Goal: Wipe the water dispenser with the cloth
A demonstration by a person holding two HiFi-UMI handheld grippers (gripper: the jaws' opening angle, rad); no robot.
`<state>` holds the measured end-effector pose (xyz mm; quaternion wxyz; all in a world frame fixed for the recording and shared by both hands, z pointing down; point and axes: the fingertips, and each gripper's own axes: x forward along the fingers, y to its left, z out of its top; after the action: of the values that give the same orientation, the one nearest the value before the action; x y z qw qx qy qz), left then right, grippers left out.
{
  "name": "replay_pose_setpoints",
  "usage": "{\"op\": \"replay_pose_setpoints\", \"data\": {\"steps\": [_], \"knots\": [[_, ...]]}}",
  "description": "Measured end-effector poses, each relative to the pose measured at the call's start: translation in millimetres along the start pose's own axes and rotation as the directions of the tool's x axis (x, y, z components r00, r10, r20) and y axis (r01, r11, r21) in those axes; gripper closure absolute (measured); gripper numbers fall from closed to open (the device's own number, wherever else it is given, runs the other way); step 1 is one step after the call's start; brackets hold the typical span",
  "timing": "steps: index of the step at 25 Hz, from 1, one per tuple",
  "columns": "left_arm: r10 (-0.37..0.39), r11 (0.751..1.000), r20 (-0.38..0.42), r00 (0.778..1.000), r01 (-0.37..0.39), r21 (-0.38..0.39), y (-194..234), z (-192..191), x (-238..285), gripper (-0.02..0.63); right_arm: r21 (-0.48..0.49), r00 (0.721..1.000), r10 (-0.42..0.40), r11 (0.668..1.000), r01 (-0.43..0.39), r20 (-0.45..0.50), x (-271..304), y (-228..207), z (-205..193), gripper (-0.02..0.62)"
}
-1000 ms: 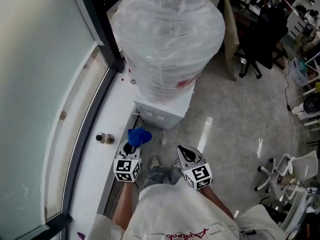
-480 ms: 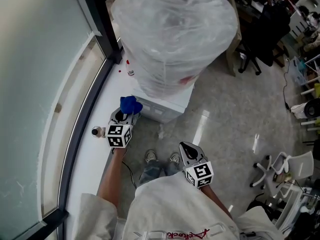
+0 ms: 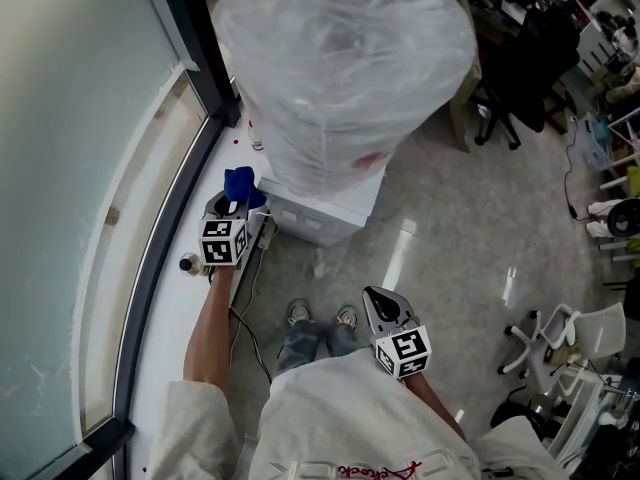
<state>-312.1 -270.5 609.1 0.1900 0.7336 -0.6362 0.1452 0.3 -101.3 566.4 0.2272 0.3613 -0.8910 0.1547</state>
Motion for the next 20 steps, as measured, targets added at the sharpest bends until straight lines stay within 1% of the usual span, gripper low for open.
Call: {"op": "replay_pose_setpoints", "data": {"steps": [5,13,17,20], "knots": [[-0.021,1.000,-0.020,1.000,0.021,-0.005,-12,-6,7,0.515,0.000,1.000,-0.008,1.000,0.008,0.000,-3,-4,1,0.580],[-0.062,0.998,-0.020,0.998,0.062,-0.005,-58,-14,7,0.515,0.019,1.000,-0.026,0.999,0.026,0.000,-15,-10,-8,0.580],[-0.114,0.993,-0.023,0.993,0.114,0.035,-96,-16,8,0.515,0.025,1.000,-0.026,0.999,0.026,0.009,-18,-11,-9,0.580],[-0.156,0.987,-0.015,0.988,0.157,0.023,-131,-18,8,0.515,0.029,0.999,-0.029,0.999,0.029,0.015,-23,-13,-10,0.580]]}}
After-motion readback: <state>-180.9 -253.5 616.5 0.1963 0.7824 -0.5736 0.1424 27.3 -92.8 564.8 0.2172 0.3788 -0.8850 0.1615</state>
